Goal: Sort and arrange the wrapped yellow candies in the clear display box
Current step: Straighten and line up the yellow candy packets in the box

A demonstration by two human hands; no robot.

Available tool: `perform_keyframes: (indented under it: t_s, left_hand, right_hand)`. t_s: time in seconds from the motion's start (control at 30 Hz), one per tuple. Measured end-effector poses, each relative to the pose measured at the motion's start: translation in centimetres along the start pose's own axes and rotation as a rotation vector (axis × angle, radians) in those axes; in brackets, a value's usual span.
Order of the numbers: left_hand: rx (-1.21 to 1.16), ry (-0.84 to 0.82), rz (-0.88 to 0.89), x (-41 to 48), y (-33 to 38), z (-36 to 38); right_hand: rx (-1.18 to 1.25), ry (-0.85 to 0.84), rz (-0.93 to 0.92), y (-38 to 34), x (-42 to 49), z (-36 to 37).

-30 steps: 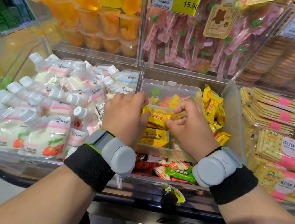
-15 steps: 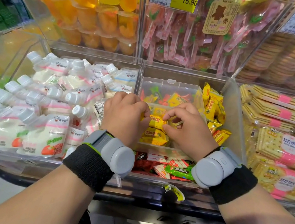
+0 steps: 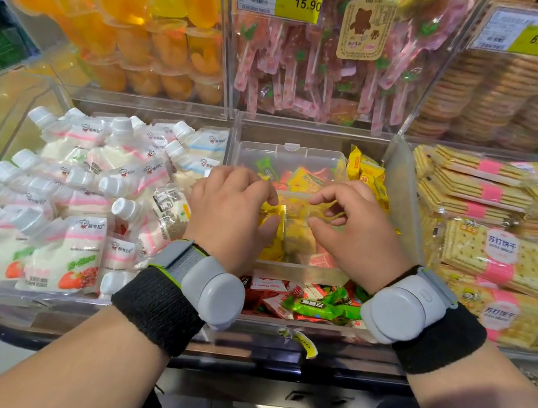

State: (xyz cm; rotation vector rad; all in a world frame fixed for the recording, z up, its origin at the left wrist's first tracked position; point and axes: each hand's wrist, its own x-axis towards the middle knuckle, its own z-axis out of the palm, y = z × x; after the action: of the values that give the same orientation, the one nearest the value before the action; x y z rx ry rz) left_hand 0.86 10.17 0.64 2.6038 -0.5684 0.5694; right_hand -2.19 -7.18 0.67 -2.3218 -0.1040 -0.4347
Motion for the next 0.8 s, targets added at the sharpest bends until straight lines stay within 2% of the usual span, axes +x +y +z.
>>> perform_keyframes:
  t_s: [0.47,0.8]
  left_hand:
    - [0.033,-0.082,0.141,1.0,6.6,1.5]
    - [0.115,-0.201,0.251,1.0,10.8,3.4]
  right_hand:
    - [0.003,0.206,0.029,3.1,-1.6,-6.6]
    - [-0.018,0.259,0.051,4.7,-3.0,-9.5]
